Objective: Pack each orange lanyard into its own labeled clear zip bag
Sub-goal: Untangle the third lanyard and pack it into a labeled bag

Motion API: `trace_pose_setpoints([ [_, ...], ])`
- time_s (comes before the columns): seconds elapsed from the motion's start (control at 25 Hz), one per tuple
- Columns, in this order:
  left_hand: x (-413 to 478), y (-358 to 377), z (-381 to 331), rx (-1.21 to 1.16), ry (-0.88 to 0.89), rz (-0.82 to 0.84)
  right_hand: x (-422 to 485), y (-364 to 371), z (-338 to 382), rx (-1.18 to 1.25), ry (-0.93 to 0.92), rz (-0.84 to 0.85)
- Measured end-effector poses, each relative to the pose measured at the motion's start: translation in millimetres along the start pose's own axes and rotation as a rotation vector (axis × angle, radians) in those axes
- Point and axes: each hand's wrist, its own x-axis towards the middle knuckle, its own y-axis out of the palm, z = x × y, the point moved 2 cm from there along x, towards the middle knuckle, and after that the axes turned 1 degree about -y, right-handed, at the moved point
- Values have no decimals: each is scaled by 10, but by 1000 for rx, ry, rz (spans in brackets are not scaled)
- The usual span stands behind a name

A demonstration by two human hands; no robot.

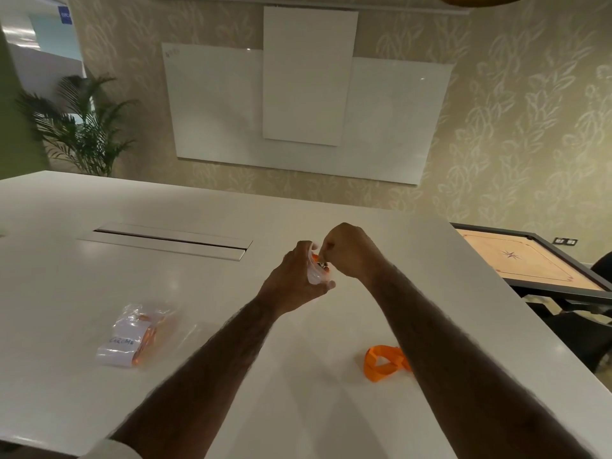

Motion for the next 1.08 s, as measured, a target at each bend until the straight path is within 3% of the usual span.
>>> trace_pose_setpoints([
  [0.24,10,11,-203,-48,64,-16,12,234,-17,-123,63,59],
  [0.44,17,-56,-53,-65,-38,-23,-49,24,-188,514,112,248],
  [0.52,20,-61,-24,-96,-57,-35,-111,-6,-198,398,21,276],
  [0.64,29,-51,-23,-245,-40,-52,-97,17,-282,289,24,197],
  [0.76,46,-108,6,-250,-29,-76,-80,59,-400,303,38,241],
  [1.08,107,-163,-16,-329,-98,-108,9,134,-590,377,-29,99],
])
